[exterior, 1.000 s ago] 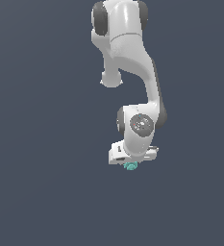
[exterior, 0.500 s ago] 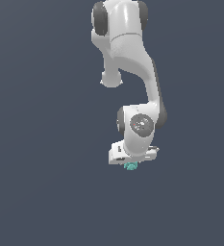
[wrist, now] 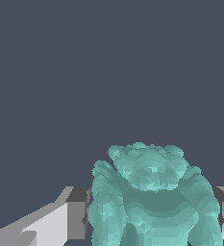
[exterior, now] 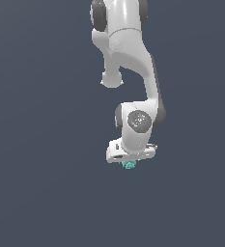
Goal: Pick up the object and move it to a goal position.
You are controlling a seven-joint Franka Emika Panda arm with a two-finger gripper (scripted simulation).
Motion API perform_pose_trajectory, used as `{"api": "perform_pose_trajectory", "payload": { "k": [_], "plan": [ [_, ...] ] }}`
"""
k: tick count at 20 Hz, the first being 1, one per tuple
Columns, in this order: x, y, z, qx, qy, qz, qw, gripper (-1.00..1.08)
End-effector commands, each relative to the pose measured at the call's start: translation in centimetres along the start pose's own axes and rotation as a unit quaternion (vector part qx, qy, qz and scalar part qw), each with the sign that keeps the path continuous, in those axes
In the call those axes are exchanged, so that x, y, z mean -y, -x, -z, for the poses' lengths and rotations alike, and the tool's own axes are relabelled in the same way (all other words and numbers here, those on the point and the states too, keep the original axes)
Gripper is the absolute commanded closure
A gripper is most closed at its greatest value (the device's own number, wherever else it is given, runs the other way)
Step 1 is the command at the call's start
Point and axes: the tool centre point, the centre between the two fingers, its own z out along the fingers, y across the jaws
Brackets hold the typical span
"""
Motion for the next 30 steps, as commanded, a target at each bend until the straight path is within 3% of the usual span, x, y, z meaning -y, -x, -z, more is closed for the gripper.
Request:
{"api": "perform_pose_trajectory", "payload": {
  "k": [1,10,30],
  "plan": [
    [-0.7,0.5,0.7,0.000,0.000,0.000,1.0000,1.08],
    [-5.0,3.8,5.3,0.000,0.000,0.000,1.0000,1.08],
    [-20.2,15.4,21.6,-0.001,-0.002,-0.001,1.0000,1.08]
  ]
}}
